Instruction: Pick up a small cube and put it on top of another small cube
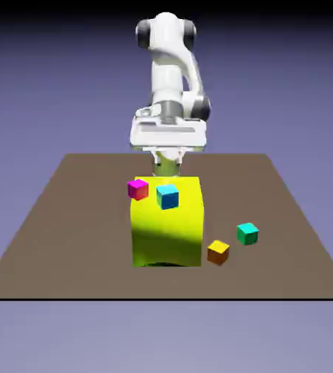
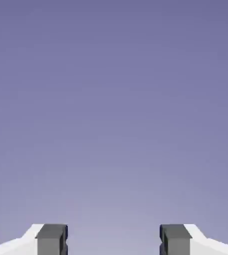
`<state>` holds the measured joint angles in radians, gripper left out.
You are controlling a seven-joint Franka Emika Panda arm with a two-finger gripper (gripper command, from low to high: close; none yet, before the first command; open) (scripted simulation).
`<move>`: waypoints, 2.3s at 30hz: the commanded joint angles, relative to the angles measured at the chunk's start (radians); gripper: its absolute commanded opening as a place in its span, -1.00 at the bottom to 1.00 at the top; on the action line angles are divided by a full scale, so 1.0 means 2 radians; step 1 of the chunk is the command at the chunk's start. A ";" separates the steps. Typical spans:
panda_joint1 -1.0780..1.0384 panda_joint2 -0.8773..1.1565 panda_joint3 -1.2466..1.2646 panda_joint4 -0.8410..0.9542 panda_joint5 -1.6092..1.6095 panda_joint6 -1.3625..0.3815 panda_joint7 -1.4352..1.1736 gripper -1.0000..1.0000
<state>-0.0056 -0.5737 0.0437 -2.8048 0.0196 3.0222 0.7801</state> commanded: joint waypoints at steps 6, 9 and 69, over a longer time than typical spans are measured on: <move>-0.044 -0.009 0.109 0.013 0.049 -0.037 0.097 0.00; -0.066 -0.014 0.163 0.019 0.073 -0.055 0.146 0.00; -0.360 -0.075 0.893 0.107 0.400 -0.304 0.802 -1.00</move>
<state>-0.7266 -0.7232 1.8296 -2.5898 0.8204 2.4164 2.3834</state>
